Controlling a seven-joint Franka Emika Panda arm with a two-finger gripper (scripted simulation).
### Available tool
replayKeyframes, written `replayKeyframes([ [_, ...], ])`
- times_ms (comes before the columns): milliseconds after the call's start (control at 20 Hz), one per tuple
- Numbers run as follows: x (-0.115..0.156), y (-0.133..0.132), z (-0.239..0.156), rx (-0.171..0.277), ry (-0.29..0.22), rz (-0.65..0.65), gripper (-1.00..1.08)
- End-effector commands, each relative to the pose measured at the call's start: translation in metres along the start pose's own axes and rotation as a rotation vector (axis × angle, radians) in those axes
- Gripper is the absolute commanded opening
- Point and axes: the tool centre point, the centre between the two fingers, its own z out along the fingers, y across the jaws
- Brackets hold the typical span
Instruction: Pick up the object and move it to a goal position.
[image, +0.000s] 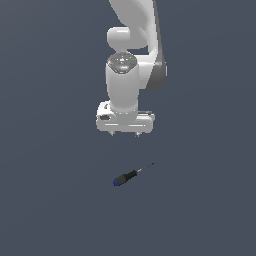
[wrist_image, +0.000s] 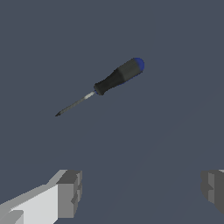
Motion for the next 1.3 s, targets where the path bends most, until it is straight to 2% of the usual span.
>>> replayKeyframes([
  [0,0.000,0.000,0.000,0.000,0.000,0.000,1.00],
  [400,-0.007,-0.028,0.005,0.003,-0.019,-0.079,1.00],
  [550,-0.008,-0.031,0.005,0.003,-0.021,-0.088,1.00],
  [900,-0.003,-0.030,0.008,0.004,-0.020,-0.048,1.00],
  [1250,0.008,-0.031,0.016,0.007,-0.021,0.055,1.00],
])
